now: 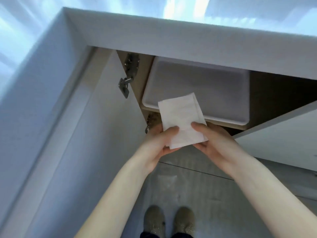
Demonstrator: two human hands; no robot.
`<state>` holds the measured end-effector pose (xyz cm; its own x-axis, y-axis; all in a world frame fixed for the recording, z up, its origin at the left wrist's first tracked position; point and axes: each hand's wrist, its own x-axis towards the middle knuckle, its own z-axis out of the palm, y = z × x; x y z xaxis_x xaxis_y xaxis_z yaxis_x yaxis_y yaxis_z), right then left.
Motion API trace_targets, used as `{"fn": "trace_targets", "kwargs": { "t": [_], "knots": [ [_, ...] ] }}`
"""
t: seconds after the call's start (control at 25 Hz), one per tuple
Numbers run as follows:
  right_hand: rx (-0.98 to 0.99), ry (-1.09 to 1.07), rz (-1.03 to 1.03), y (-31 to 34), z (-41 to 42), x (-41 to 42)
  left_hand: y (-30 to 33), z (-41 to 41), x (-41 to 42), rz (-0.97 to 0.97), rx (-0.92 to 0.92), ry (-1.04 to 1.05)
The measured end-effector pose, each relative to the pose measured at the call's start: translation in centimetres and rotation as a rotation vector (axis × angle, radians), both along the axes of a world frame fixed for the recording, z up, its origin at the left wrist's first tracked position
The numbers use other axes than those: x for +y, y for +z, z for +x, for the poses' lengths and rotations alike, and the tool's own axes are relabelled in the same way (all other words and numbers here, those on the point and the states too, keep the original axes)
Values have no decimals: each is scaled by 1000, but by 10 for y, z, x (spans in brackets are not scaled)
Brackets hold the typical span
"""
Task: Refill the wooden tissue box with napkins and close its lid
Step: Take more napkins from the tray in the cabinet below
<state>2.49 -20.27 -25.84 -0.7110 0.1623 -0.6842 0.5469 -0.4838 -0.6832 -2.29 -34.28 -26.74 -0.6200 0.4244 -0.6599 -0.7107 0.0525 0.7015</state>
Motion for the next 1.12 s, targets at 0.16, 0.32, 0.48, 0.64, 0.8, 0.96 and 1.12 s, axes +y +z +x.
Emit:
{"fn": "trace_targets", "kwargs": {
  "t": [0.16, 0.32, 0.48, 0.64, 0.8, 0.96, 1.12],
  "knots": [
    [-59, 79, 167, 36, 28, -19, 40, 28, -15, -60, 28, 17],
    [-116, 151, 276, 74, 50, -28, 73, 49, -20, -80, 31, 12],
    [-94, 326, 581, 116, 68, -32, 108, 72, -14, -124, 90, -21],
    [-55, 381, 606, 149, 86, -33, 141, 89, -9, -94, 97, 10],
    [8, 368, 592, 177, 97, -32, 167, 99, -7, -115, 166, 13],
    [58, 309, 586, 209, 105, -23, 201, 108, -4, -105, 220, 22],
    [121, 309, 554, 248, 114, -10, 239, 113, -2, -67, 243, 70]
  ]
}}
